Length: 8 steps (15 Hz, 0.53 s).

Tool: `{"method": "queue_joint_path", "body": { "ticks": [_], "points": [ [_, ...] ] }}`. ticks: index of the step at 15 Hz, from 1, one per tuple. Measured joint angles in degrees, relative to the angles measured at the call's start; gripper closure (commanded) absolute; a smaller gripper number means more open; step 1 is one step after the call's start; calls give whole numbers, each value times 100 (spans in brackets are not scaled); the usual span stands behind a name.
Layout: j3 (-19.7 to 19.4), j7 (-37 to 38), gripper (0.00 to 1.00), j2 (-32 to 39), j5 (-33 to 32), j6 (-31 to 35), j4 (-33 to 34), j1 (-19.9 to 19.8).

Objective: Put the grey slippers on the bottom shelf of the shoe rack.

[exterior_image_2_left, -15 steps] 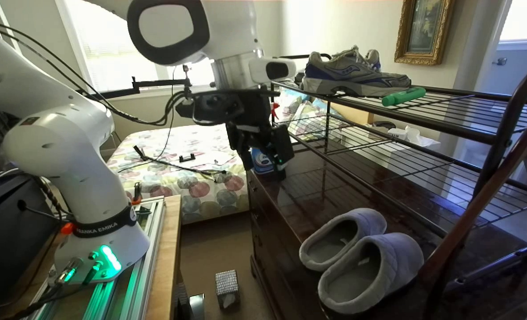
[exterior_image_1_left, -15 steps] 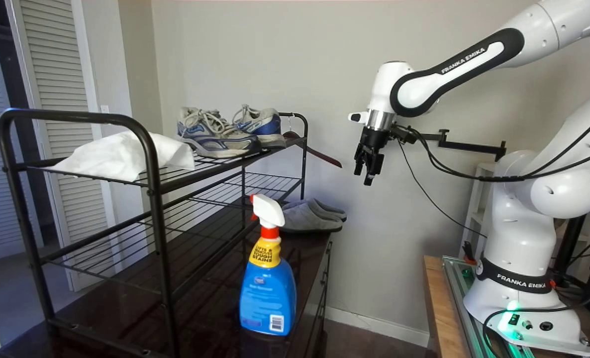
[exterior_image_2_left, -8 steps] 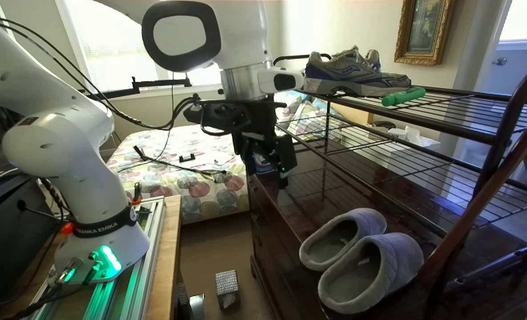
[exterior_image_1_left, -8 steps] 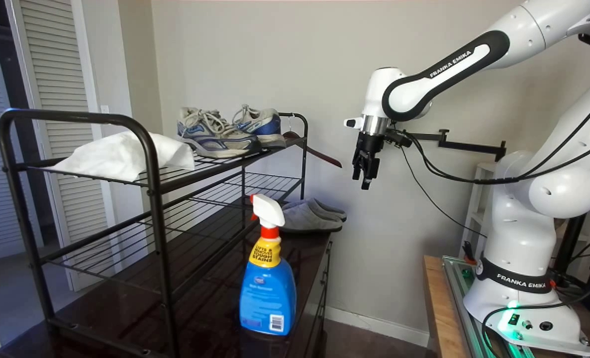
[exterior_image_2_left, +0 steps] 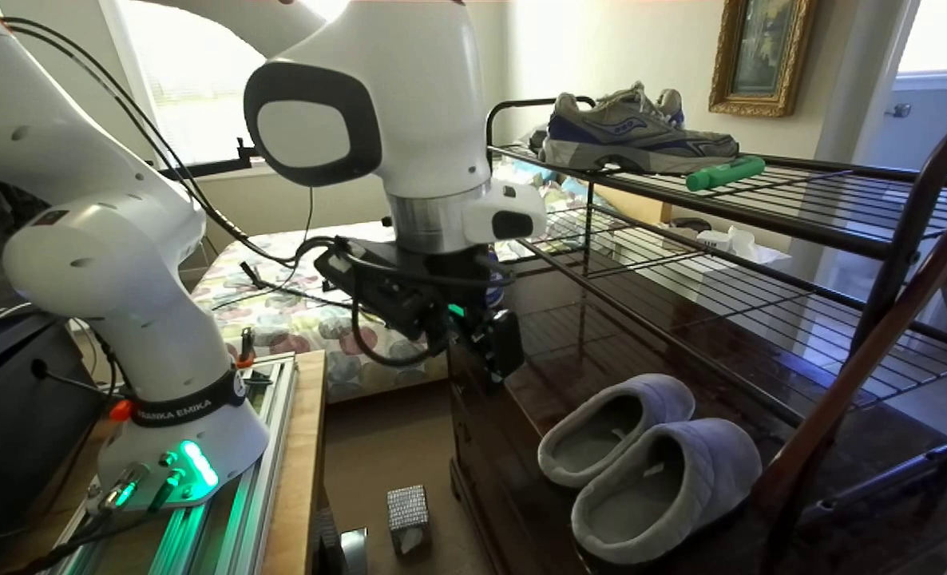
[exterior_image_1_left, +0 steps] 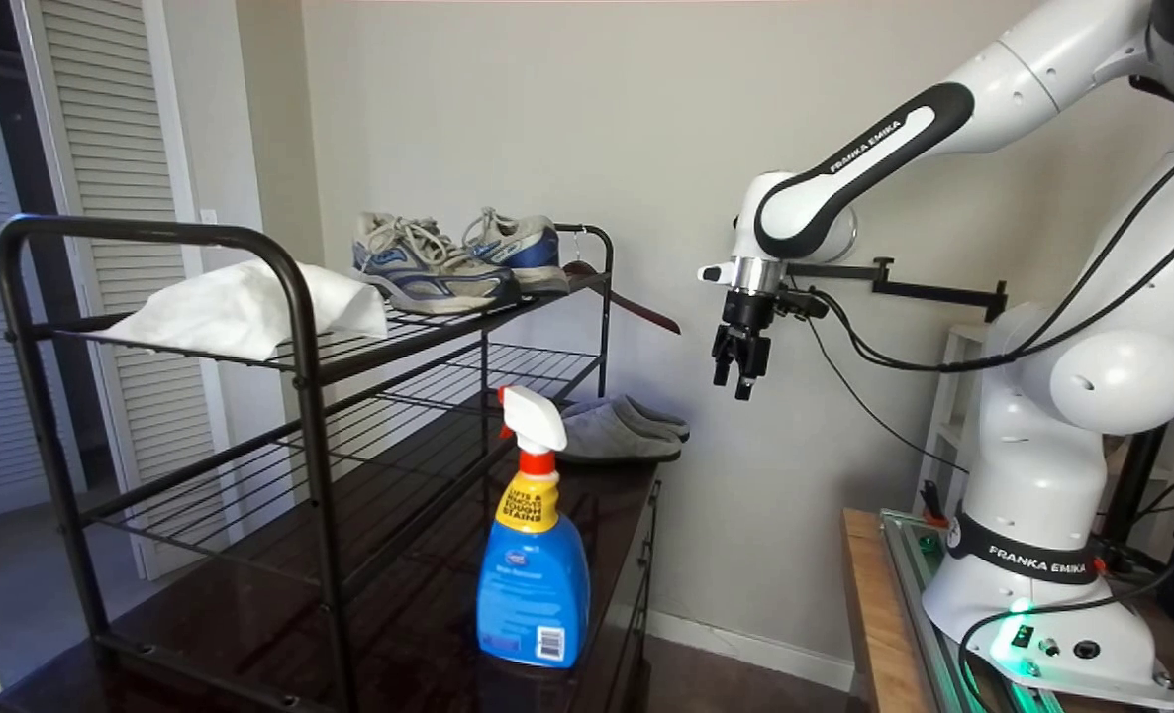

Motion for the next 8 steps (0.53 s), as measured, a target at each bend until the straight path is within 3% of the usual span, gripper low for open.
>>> {"method": "queue_joint_path", "body": {
  "ticks": [5,8],
  "points": [
    [-402,-1494,0,315,723,228,137,-86],
    [-284,-1583,0,546,1328,248,343,-53]
  ]
}}
